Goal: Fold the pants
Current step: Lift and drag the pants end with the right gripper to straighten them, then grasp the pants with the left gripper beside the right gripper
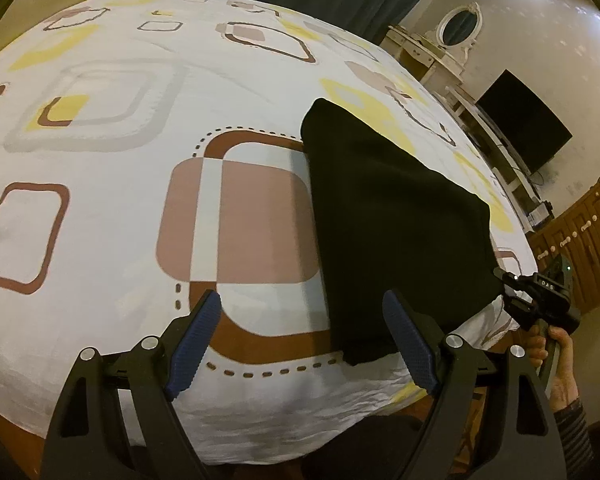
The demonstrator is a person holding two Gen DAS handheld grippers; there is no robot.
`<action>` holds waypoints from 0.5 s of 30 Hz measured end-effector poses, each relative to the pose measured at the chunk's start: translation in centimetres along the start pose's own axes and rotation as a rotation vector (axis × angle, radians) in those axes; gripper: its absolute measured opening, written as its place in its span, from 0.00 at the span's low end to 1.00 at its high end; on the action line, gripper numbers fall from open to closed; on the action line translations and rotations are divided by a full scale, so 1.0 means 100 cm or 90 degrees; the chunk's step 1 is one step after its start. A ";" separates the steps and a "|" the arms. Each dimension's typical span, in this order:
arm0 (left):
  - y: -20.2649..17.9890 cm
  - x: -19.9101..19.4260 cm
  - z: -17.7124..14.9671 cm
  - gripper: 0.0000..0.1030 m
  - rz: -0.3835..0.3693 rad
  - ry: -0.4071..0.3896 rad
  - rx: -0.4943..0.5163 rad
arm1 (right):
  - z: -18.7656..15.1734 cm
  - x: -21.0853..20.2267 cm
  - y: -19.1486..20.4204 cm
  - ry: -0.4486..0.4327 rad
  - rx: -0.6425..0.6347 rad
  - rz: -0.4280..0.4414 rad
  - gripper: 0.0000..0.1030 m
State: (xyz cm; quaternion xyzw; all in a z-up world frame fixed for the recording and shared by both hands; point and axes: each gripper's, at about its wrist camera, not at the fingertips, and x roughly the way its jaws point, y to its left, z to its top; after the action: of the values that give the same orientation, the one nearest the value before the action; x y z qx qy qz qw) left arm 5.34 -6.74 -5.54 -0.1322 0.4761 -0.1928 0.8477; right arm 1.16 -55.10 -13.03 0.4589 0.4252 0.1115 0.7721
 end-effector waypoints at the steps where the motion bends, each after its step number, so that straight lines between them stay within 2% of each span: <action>1: 0.001 0.000 0.001 0.79 -0.006 0.002 -0.003 | 0.001 -0.004 0.000 -0.002 0.001 -0.012 0.35; 2: 0.002 0.002 0.002 0.79 -0.017 0.006 -0.008 | 0.001 -0.007 -0.001 -0.005 0.002 -0.029 0.53; 3: 0.002 0.003 0.003 0.79 -0.025 0.008 -0.011 | 0.002 -0.010 -0.001 -0.010 0.001 -0.041 0.56; 7: 0.005 0.012 0.007 0.79 -0.072 0.027 -0.024 | 0.003 -0.019 -0.002 -0.014 0.003 -0.003 0.67; 15: -0.004 0.040 0.007 0.79 -0.155 0.078 -0.034 | 0.000 0.009 -0.003 0.031 -0.002 0.046 0.68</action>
State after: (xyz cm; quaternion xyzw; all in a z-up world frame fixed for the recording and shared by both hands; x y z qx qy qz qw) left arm 7.76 -8.91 -8.06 -0.1995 0.5125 -0.2890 0.7836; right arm 1.60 -54.79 -13.77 0.4700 0.4270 0.1507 0.7577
